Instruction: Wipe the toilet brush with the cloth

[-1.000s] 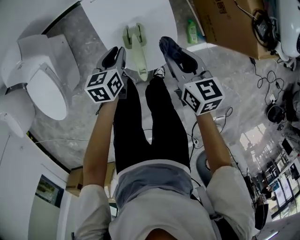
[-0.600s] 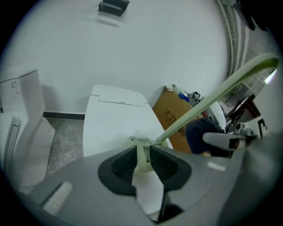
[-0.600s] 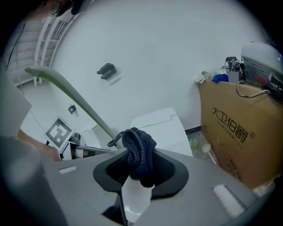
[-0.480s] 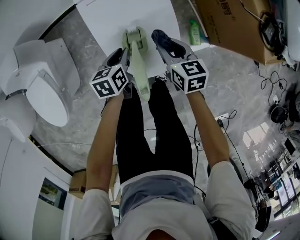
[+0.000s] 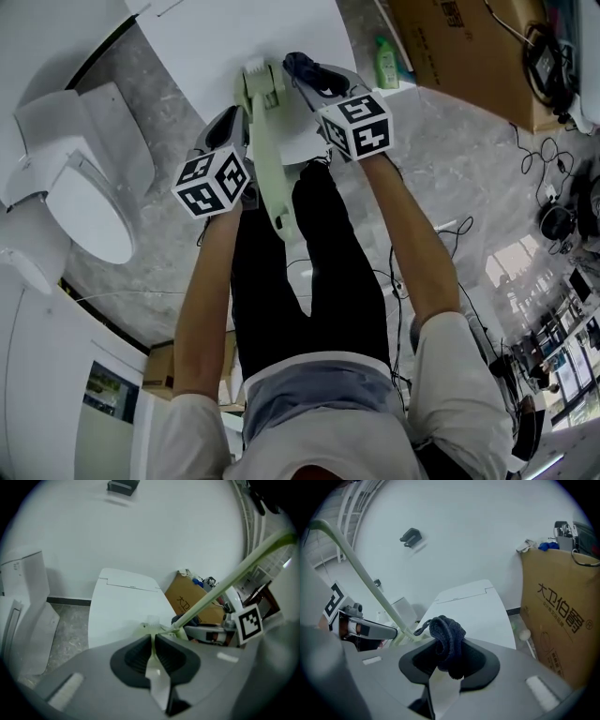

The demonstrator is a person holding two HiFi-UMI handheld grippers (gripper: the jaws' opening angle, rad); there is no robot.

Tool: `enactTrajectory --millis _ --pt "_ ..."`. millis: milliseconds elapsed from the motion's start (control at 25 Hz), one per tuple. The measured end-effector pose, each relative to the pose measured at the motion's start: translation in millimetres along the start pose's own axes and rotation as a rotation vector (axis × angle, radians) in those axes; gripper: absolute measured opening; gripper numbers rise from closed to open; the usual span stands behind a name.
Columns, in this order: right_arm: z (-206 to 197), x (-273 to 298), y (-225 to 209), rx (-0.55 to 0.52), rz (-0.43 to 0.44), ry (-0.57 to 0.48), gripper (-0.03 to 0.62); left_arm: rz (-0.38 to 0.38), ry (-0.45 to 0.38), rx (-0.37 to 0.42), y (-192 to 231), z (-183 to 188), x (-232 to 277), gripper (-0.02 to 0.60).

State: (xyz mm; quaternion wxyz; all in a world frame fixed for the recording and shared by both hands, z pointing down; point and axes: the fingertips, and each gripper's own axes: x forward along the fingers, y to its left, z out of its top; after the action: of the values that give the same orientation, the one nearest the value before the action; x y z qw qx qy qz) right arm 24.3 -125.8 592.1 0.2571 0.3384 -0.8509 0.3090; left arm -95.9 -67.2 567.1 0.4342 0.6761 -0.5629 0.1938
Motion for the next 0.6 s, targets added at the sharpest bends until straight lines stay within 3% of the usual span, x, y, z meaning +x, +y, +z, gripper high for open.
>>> enactTrajectory --millis 320,600 --pt "-6 29 -3 -0.076 0.029 0.069 0.107 0.006 -0.001 0.001 1 -1 3 0.000" --pt "-13 32 1 -0.062 0.030 0.067 0.106 0.001 -0.001 -0.004 2 -1 3 0.000"
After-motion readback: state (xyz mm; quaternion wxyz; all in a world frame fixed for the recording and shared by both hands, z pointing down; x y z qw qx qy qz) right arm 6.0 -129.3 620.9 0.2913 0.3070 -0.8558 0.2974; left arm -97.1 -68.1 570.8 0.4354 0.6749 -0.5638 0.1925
